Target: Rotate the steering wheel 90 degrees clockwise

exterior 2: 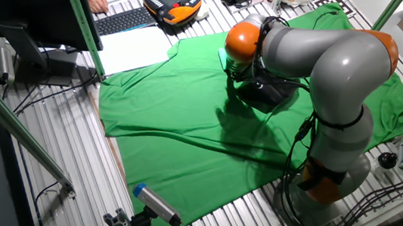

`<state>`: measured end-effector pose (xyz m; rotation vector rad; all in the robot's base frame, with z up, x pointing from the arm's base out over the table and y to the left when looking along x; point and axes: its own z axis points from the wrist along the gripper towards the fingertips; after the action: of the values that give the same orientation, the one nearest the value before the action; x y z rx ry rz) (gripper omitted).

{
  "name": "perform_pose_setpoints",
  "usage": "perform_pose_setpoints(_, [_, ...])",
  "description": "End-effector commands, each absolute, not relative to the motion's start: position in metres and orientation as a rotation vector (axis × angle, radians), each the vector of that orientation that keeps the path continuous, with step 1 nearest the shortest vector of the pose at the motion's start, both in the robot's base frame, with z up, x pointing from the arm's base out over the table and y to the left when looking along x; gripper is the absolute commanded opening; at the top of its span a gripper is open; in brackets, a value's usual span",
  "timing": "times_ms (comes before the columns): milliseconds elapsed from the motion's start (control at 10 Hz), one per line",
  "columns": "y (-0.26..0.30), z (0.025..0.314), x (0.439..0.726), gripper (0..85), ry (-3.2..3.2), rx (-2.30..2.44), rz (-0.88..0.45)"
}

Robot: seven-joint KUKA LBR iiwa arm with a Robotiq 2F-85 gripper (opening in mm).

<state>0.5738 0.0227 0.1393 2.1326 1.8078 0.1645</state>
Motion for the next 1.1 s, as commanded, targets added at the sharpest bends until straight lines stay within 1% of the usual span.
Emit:
perform_pose_setpoints(0, [0.0221,0.1388,0.5743,0.0,1.799,2.134,0.165])
perform_pose_setpoints(600, [0.0178,0.1347,0.5774,0.0,1.757,2.141,0.177])
perform_pose_setpoints(700, [0.0174,0.1332,0.5777,17.0,1.744,2.137,0.179])
perform_pose_setpoints(1000, [0.0173,0.1307,0.5783,17.0,1.718,2.137,0.186])
